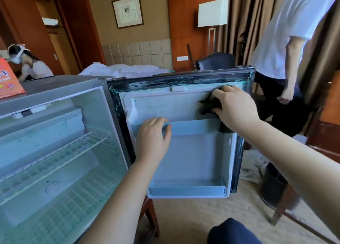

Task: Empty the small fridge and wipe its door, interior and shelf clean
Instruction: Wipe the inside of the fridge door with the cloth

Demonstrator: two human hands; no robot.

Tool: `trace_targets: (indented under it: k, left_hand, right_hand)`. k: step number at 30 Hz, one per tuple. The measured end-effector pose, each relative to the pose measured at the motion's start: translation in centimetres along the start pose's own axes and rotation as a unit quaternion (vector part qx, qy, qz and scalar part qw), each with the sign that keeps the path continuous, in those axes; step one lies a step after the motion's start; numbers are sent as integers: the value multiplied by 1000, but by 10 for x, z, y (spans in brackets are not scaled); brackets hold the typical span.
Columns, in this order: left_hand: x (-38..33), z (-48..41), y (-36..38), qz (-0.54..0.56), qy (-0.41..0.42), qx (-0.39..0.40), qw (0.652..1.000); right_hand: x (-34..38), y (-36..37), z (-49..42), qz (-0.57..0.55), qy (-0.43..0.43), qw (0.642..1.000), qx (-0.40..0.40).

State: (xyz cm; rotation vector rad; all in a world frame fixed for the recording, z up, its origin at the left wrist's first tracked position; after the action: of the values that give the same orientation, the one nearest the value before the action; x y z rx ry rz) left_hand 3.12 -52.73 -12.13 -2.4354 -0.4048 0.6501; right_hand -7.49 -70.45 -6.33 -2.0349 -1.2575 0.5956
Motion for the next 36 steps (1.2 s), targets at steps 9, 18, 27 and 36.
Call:
trace_targets:
  k: [9, 18, 27, 36]
  left_hand:
    - [1, -5, 1, 31, 21, 59, 998]
    - [-25, -38, -56, 176, -44, 15, 983]
    - [64, -37, -141, 47, -164, -160, 972]
    - [54, -40, -61, -24, -63, -142, 988]
  right_hand:
    - [83, 44, -20, -181, 8, 981, 72]
    - [85, -8, 0, -453, -46, 890, 38]
    - [73, 39, 22, -152, -72, 985, -27]
    - [74, 38, 26, -111, -110, 986, -51]
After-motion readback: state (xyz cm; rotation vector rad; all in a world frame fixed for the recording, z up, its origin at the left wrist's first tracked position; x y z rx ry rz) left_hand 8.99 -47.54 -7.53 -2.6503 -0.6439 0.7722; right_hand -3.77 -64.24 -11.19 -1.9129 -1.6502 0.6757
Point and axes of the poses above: each hand's wrist, its own z-axis away from the middle knuckle, its own y-axis out of the palm, x = y × z, the point moved 10 cm from there along -z, towards the middle knuckle, and after that the axes turned 5 degrees about z, right-handed, at the moved point
